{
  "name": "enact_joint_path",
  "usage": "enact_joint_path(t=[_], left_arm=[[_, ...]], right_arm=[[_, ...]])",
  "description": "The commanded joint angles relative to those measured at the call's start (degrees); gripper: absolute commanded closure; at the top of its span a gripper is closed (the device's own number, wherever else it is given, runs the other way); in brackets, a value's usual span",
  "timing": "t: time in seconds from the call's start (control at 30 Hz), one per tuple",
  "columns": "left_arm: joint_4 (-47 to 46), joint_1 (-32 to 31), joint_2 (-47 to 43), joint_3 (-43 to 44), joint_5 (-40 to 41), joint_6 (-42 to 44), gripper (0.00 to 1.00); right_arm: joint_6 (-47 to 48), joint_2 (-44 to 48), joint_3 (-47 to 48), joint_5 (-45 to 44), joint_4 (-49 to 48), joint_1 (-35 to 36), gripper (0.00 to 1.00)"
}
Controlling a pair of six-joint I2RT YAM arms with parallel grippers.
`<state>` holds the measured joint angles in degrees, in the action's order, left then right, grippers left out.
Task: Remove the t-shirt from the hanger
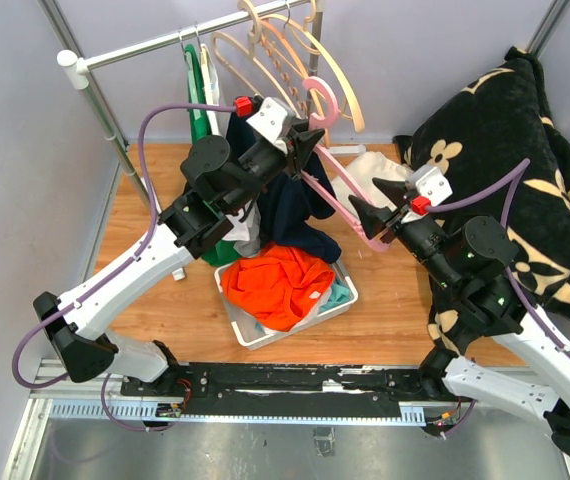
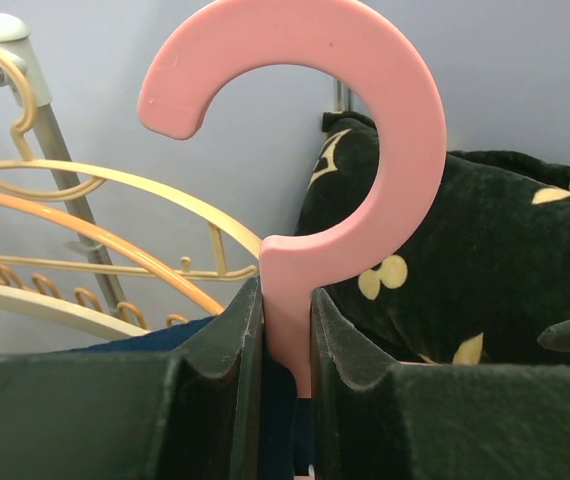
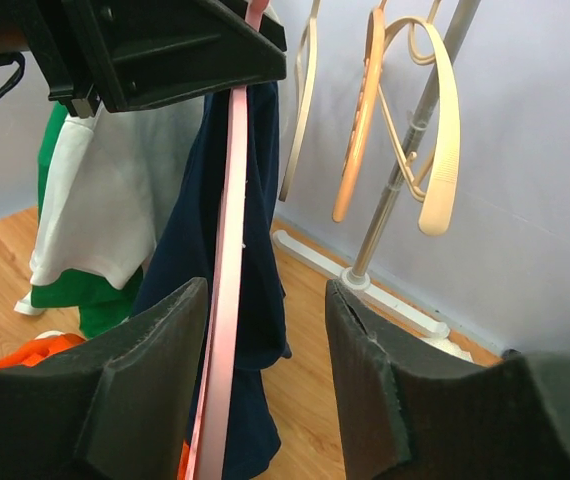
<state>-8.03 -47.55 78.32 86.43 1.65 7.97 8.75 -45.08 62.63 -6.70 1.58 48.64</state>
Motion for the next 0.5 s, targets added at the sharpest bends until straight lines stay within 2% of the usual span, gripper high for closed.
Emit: enact_joint_path(t=[0.0,0.2,0.47], left_arm=[[-3.5,-1.1,-1.4,0.4,0.3,1.4,0.99],[-6.2,-2.7,-1.8,-1.4,0.2,3.7,0.99],[-9.4,-4.0,-2.3,-3.3,0.7,5.2,0.99]], right_arm=[[-1.1,0.3,0.8,-1.8,-0.1,0.9,0.50],[-1.2,0.4,0.2,-2.1,0.0,0.9,0.66],[-1.5,0.9,-0.8,-2.6,0.0,0.9,0.77]])
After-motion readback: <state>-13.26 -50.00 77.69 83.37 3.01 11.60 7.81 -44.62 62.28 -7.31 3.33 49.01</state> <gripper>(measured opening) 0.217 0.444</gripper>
